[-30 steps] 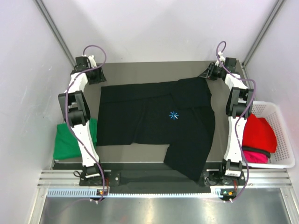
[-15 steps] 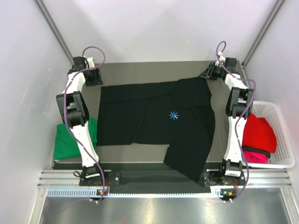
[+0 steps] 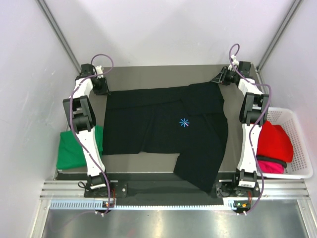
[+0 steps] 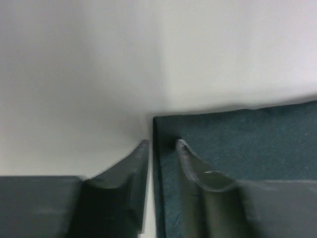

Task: Fold and stack the t-shirts
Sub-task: Fold the tshirt

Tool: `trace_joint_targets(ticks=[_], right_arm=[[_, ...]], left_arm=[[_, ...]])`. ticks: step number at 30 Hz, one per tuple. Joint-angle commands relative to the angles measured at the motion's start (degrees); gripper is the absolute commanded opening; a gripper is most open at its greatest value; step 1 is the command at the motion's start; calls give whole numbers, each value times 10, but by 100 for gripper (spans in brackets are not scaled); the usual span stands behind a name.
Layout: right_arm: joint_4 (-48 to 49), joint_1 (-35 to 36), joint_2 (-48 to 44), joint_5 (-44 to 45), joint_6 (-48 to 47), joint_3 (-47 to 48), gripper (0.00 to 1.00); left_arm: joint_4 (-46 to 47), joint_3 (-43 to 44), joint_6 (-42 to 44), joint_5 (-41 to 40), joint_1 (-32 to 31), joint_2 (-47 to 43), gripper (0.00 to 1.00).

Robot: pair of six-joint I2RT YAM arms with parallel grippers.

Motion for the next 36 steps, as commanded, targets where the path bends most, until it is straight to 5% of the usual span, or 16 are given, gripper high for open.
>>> trace_joint_targets(ticks=[1, 3, 6, 19, 36], right_arm=[[5, 0, -18, 22, -19, -15, 30], [5, 0, -17, 23, -20, -15, 26], [5, 0, -16, 26, -22, -17, 14], [7, -7, -11, 24, -24, 1, 7], [0, -10, -2, 33, -8, 24, 5]], left_arm=[[-9, 31, -3, 26, 1, 17, 30], [-8, 41, -4, 38, 1, 24, 13], [-8, 53, -7, 55, 0, 40, 0], [56, 64, -12, 45, 0, 43, 0], [70, 179, -12, -16, -22, 128, 0]])
